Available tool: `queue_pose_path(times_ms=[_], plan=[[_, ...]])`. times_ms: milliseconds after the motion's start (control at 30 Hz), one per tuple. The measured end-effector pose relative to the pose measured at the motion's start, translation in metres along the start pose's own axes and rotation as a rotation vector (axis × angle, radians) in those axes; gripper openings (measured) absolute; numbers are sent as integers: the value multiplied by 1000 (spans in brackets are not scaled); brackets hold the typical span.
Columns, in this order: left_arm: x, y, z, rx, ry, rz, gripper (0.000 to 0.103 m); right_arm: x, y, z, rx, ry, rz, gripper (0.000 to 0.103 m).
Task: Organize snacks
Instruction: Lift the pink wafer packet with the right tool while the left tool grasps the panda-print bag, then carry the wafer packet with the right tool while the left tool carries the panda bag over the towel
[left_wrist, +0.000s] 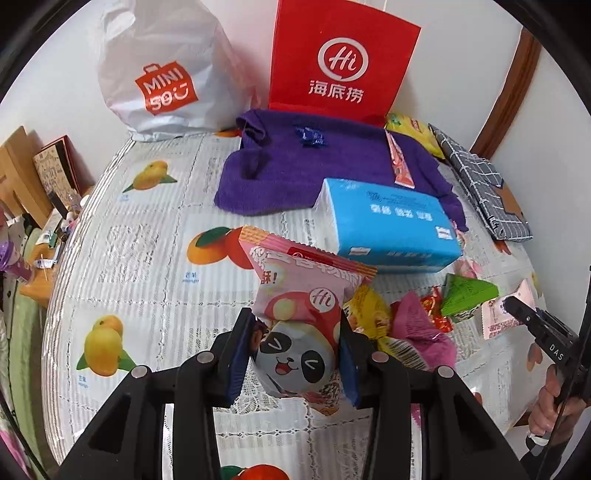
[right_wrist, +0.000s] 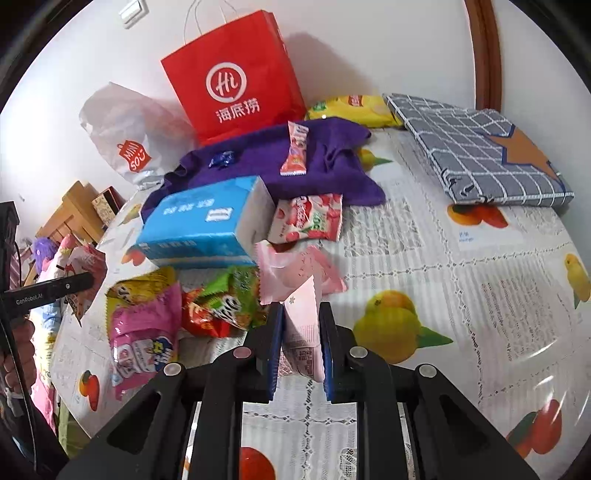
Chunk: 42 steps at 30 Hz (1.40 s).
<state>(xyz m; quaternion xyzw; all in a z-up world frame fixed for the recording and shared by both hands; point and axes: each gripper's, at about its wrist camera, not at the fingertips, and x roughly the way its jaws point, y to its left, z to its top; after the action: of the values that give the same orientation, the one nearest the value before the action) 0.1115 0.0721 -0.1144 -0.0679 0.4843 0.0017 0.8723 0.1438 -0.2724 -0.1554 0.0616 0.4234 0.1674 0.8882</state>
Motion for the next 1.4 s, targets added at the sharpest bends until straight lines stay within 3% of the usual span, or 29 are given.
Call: queue_pose_path(times_ms=[667,1067,1400], plan=[[-17,-29,46,38,-53,-53,39,-34,36,63,-63,-111,5,19],[-7,-31,117,41,-99,-48,39,-8,59,133,-93,-156,42,19],[23,-28,169,27,-99,-59,39,41,65,184,-103,-147,41,19]])
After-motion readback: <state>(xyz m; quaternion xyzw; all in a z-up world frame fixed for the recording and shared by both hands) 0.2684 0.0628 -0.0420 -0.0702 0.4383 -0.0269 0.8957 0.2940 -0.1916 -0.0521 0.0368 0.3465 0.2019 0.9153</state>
